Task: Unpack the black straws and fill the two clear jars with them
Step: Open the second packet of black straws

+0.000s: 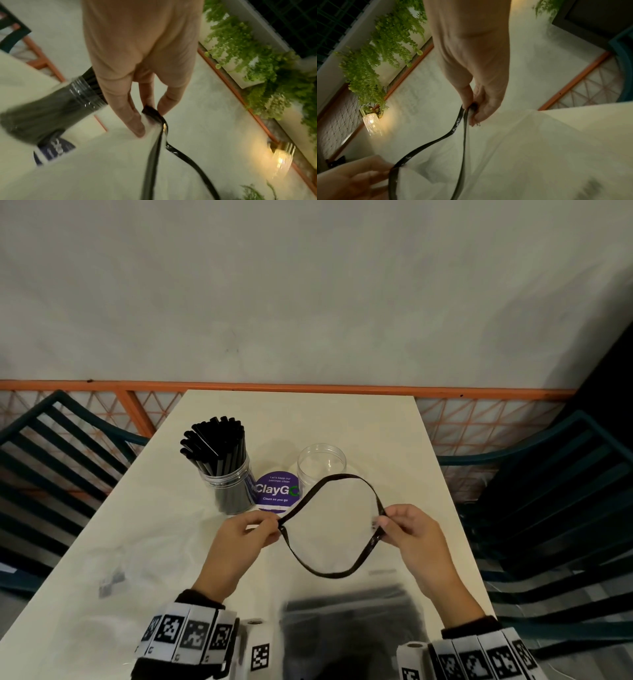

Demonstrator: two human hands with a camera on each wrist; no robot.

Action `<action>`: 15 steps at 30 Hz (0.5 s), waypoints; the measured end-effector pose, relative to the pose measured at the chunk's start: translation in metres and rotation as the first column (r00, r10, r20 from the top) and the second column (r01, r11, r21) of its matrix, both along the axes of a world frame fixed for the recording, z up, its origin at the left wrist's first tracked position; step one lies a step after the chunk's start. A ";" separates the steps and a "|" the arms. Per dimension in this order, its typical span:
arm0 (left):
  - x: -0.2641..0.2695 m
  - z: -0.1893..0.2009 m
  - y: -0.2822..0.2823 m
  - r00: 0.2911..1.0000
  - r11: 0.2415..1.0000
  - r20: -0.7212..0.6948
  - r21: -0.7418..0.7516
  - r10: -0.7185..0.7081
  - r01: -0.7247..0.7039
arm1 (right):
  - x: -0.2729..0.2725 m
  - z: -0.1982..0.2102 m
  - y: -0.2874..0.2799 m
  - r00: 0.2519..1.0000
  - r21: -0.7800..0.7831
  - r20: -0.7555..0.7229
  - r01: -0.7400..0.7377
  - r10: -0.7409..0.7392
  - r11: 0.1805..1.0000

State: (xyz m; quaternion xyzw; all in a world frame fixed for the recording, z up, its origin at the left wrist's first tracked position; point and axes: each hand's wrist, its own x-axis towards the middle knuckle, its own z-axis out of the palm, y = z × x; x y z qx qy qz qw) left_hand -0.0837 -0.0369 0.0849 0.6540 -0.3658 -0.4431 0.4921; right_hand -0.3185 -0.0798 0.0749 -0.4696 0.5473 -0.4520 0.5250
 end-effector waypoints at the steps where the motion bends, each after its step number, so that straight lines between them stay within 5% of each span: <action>1: -0.004 0.001 -0.002 0.996 1.000 -0.085 0.003 -0.008 0.009 | 0.004 0.000 0.001 0.998 0.033 0.048 -0.036 0.035 0.999; 6: -0.014 0.004 -0.006 0.854 0.993 -0.517 0.049 -0.063 0.103 | 0.009 -0.004 -0.001 0.906 0.234 0.421 -0.154 0.043 0.960; 11: 0.004 -0.001 -0.006 0.639 0.999 -0.769 0.037 0.009 0.030 | -0.010 -0.018 -0.012 0.610 0.440 0.746 -0.150 -0.268 0.885; 15: 0.009 -0.003 -0.001 0.509 0.997 -0.859 -0.019 -0.057 0.079 | -0.017 -0.004 -0.010 0.631 0.447 0.723 -0.118 -0.280 0.887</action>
